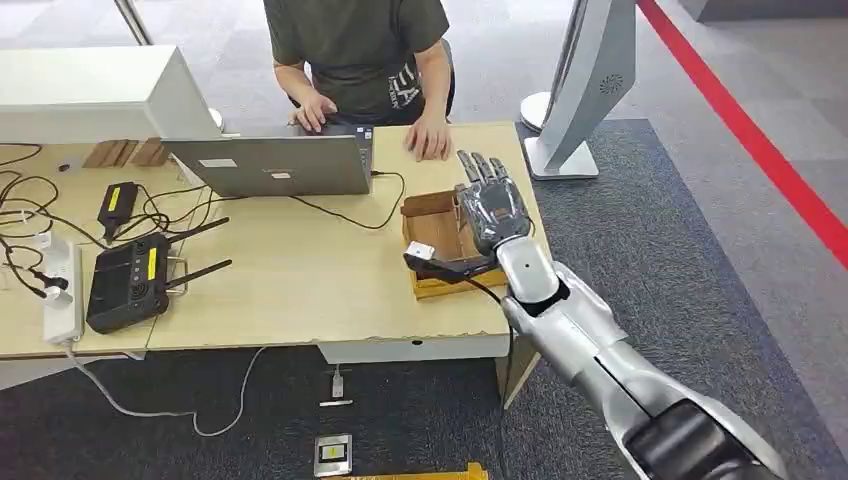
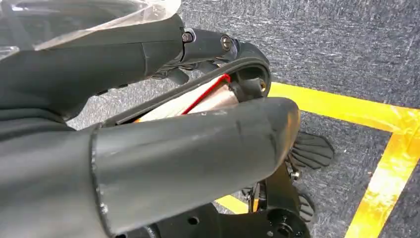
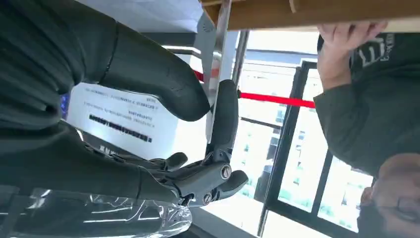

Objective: Pass the card to the sensor for recognition and then transmit it.

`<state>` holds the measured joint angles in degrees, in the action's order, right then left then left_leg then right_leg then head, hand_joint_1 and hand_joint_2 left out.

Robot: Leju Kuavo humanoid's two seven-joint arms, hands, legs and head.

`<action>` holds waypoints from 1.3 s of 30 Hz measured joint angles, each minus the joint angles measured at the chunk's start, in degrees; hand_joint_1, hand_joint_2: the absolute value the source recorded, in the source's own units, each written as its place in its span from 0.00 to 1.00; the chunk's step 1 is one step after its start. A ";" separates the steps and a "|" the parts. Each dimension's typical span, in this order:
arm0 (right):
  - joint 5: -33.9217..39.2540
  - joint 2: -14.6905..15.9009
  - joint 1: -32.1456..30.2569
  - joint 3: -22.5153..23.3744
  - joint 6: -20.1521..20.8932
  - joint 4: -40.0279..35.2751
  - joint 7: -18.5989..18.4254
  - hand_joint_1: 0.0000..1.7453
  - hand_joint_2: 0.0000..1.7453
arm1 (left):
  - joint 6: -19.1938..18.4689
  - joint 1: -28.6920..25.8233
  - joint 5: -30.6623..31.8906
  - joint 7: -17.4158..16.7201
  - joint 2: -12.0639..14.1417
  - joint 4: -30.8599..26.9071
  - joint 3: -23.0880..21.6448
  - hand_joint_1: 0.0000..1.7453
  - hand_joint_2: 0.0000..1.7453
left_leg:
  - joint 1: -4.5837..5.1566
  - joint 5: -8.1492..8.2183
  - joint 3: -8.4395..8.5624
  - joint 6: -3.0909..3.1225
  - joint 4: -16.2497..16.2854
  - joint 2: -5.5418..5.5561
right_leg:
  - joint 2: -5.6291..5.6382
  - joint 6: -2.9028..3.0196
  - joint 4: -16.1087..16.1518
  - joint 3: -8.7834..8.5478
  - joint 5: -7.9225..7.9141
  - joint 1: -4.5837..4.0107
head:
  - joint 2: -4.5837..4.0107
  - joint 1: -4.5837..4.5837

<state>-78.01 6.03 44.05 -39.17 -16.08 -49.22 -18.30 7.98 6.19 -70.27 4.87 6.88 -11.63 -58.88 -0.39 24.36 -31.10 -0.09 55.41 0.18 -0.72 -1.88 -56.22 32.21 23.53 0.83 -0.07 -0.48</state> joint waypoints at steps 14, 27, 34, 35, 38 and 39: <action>35.89 -3.85 9.01 3.91 -1.99 9.55 7.68 1.00 1.00 | -0.31 0.06 0.24 0.15 -0.15 0.00 -0.13 0.00 0.00 | 0.00 -0.03 -0.07 0.01 0.02 0.03 | 0.00 -0.01 -0.01 0.07 -0.01 0.00 | 0.00 0.00; 35.92 -3.89 11.52 3.98 -1.93 12.42 3.65 1.00 1.00 | -0.46 0.07 0.59 -0.46 -0.50 0.00 -0.48 0.00 0.00 | 0.00 -0.03 -0.08 0.01 0.02 0.01 | 0.00 0.00 -0.01 0.10 -0.01 -0.01 | 0.00 0.00; 35.92 -3.21 11.48 3.80 -1.64 12.81 3.04 1.00 1.00 | -0.59 0.07 0.50 -0.61 -0.76 0.00 -0.59 0.00 0.00 | 0.00 -0.03 -0.08 0.01 0.02 0.01 | 0.00 -0.01 -0.01 0.10 -0.01 0.00 | 0.00 0.00; 35.83 -3.15 11.46 3.78 -1.64 12.81 2.98 1.00 1.00 | -0.57 0.07 0.44 -0.74 -0.79 0.00 -0.59 0.00 0.00 | 0.00 -0.03 -0.08 0.01 0.02 0.01 | 0.00 -0.01 0.00 0.11 -0.01 0.00 | 0.00 0.00; 35.76 -2.95 11.41 3.78 -1.47 12.81 2.76 1.00 1.00 | -0.11 0.06 0.20 -1.12 -0.87 0.00 -0.59 0.00 0.00 | 0.00 -0.03 -0.08 0.01 0.02 0.02 | 0.00 -0.01 0.00 0.11 -0.01 0.00 | 0.00 0.00; 35.76 -2.91 11.39 3.78 -1.45 12.81 2.65 1.00 1.00 | -0.05 0.05 0.18 -1.14 -0.90 0.00 -0.59 0.00 0.00 | 0.00 -0.03 -0.08 0.01 0.02 0.02 | 0.00 -0.01 -0.01 0.11 -0.01 0.00 | 0.00 0.00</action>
<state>-42.25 3.12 55.44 -35.39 -17.53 -36.41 -15.65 7.93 6.24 -70.10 3.74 5.99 -11.63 -59.47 -0.39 24.33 -31.19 -0.09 55.43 0.19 -0.72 -1.89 -56.22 32.33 23.52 0.82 -0.07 -0.48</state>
